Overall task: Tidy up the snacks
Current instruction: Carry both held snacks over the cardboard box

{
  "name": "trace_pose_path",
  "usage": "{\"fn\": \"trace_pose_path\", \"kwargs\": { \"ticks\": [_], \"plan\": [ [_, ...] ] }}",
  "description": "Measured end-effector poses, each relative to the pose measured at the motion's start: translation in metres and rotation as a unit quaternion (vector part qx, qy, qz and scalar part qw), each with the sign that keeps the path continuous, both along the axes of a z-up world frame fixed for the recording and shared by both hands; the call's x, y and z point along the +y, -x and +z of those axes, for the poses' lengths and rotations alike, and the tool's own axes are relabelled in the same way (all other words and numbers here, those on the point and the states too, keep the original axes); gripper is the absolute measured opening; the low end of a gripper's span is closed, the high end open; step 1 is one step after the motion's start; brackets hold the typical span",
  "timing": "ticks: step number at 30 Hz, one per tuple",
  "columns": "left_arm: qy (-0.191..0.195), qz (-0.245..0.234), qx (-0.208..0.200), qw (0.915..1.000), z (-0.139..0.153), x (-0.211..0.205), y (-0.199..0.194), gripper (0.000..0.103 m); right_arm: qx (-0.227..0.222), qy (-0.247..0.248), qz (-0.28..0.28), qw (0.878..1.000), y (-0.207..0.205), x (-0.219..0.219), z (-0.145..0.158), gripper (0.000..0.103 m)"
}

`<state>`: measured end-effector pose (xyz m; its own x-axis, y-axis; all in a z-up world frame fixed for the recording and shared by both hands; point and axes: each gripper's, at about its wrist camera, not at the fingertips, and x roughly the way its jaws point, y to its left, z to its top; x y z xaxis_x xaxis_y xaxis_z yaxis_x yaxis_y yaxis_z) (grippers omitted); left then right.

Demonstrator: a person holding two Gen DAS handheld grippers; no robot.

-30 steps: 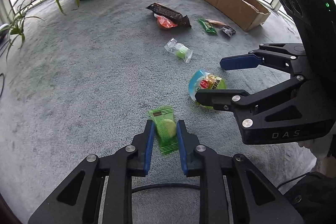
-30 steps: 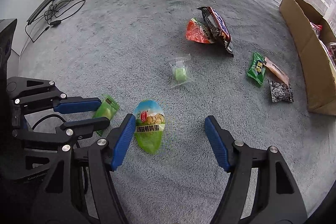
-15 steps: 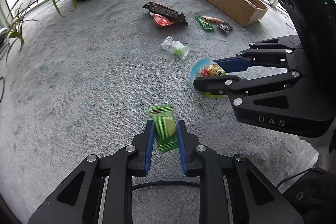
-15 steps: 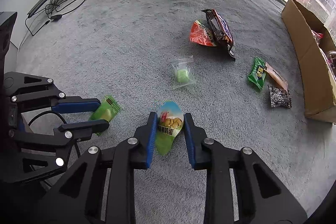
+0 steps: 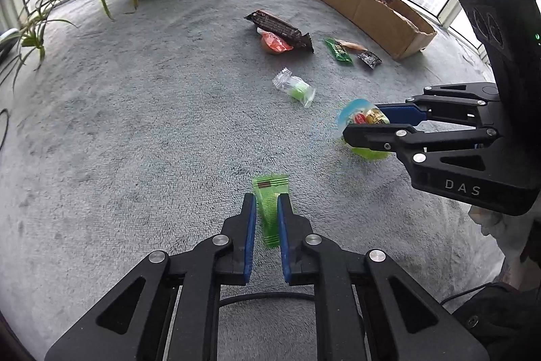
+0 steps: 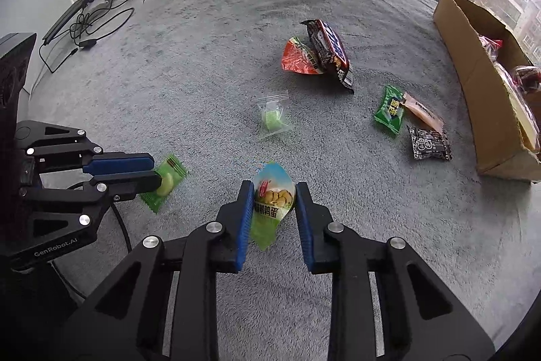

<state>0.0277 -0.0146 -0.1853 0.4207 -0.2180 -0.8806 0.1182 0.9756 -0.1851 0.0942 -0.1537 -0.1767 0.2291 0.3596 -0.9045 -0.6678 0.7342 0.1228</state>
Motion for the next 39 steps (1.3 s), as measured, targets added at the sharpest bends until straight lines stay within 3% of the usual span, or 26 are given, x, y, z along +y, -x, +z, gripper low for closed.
{"fn": "trace_pose_path", "kwargs": {
  "ticks": [5, 7, 10, 14, 17, 24, 31, 39],
  "plan": [
    [-0.005, -0.004, 0.012, 0.9999, -0.003, -0.005, 0.001, 0.015, 0.005, 0.002, -0.002, 1.0, 0.0, 0.001, -0.004, 0.026],
    [-0.01, -0.005, 0.015, 0.9998, -0.004, -0.008, 0.001, 0.028, 0.006, 0.003, -0.001, 1.0, 0.0, 0.002, -0.005, 0.026],
    [-0.02, -0.009, 0.012, 0.9997, -0.002, -0.016, 0.001, 0.04, 0.004, 0.002, -0.002, 1.0, 0.0, 0.001, -0.004, 0.026],
    [-0.051, -0.02, 0.008, 0.9985, -0.005, -0.025, 0.0, 0.039, 0.001, 0.002, -0.005, 1.0, -0.002, -0.001, -0.003, 0.026],
    [-0.079, -0.029, -0.005, 0.9965, -0.006, -0.031, 0.0, 0.021, -0.002, 0.003, -0.007, 1.0, -0.002, -0.002, -0.002, 0.026],
    [-0.027, -0.006, 0.004, 0.9996, -0.001, -0.011, 0.001, 0.019, -0.007, -0.005, -0.014, 1.0, -0.002, -0.008, 0.004, 0.026],
    [0.0, 0.014, -0.003, 0.9999, 0.015, 0.003, 0.001, 0.019, -0.019, -0.017, -0.025, 0.999, -0.006, -0.017, 0.018, 0.026],
    [0.024, 0.015, -0.036, 0.999, 0.045, 0.002, -0.035, 0.019, -0.046, -0.037, -0.071, 0.996, -0.029, -0.053, 0.045, 0.026]
  ]
}}
